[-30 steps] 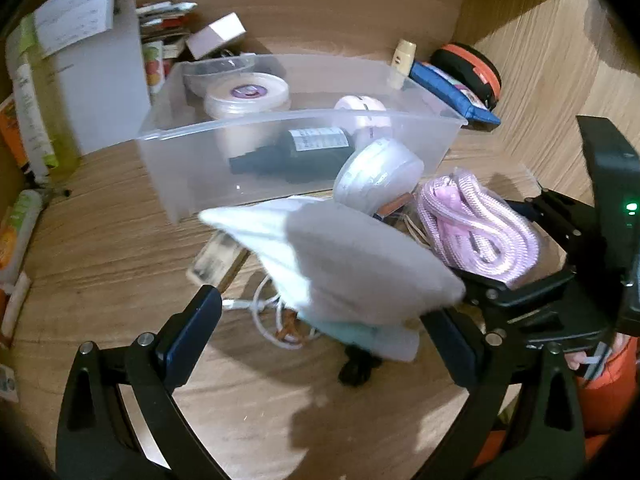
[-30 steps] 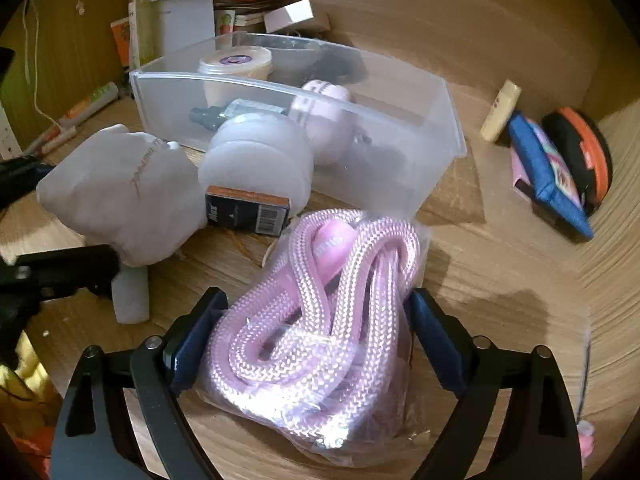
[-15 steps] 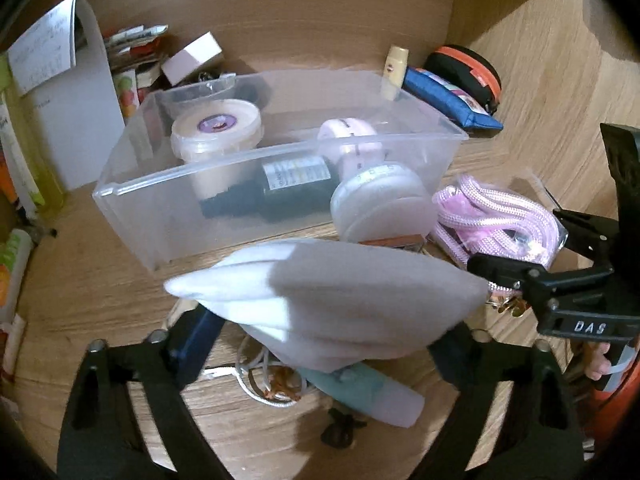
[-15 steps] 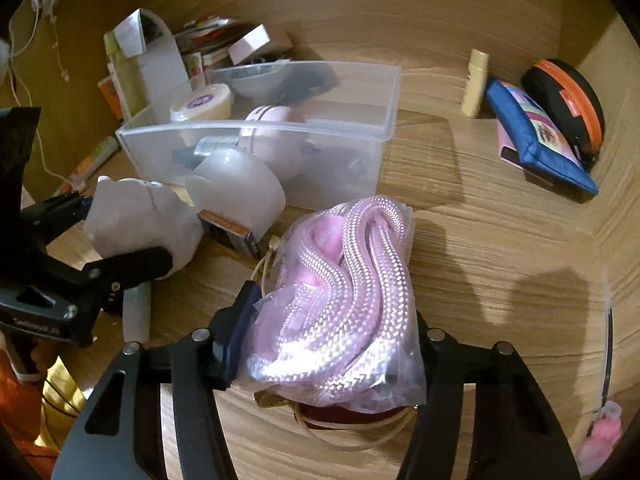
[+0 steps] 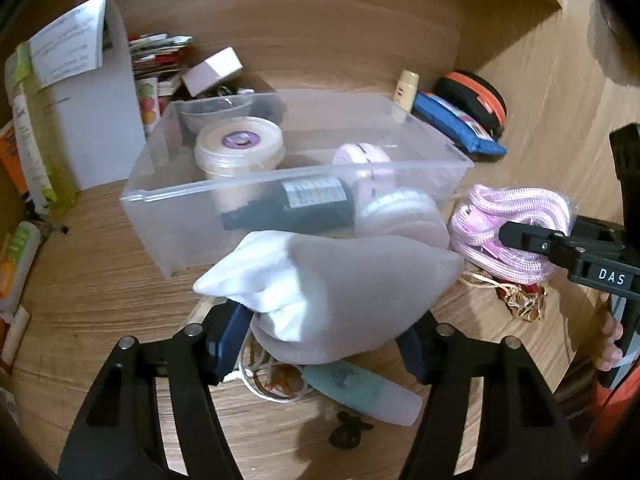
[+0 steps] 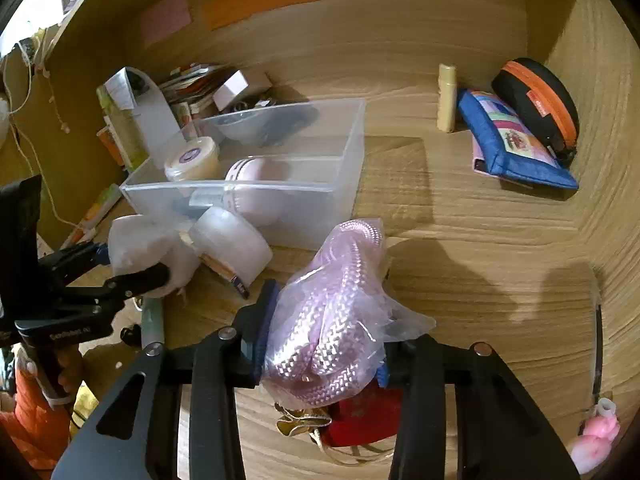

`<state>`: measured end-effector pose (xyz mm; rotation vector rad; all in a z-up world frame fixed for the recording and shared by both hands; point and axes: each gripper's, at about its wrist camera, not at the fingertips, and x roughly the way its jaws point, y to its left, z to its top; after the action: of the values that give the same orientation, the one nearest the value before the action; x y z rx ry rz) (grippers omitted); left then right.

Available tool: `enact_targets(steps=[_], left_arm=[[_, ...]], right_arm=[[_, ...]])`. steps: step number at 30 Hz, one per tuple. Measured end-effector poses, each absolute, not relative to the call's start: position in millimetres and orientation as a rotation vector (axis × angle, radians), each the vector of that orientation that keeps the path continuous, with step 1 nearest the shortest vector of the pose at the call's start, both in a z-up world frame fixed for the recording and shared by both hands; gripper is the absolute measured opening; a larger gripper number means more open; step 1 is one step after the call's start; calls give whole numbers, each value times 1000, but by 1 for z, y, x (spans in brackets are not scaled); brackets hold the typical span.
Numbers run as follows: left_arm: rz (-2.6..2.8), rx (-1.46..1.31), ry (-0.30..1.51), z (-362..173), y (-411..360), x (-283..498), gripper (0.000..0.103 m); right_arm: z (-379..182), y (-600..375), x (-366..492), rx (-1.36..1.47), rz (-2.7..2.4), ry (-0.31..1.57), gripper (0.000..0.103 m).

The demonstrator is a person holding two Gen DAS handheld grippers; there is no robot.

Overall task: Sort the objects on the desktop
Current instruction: 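Grasp the white drawstring bag with the left gripper while the right grasps the pink rope bag, then carry the white bag and pink rope bag over the clear box with both grippers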

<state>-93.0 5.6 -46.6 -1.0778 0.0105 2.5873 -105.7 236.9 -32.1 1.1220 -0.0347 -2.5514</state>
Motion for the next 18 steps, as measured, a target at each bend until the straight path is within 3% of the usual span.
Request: enact_targets(steps=[18], left_arm=[[2692, -928, -150, 1, -37, -93, 59]], right_arm=[[21, 243, -105, 946, -2639, -34, 29]])
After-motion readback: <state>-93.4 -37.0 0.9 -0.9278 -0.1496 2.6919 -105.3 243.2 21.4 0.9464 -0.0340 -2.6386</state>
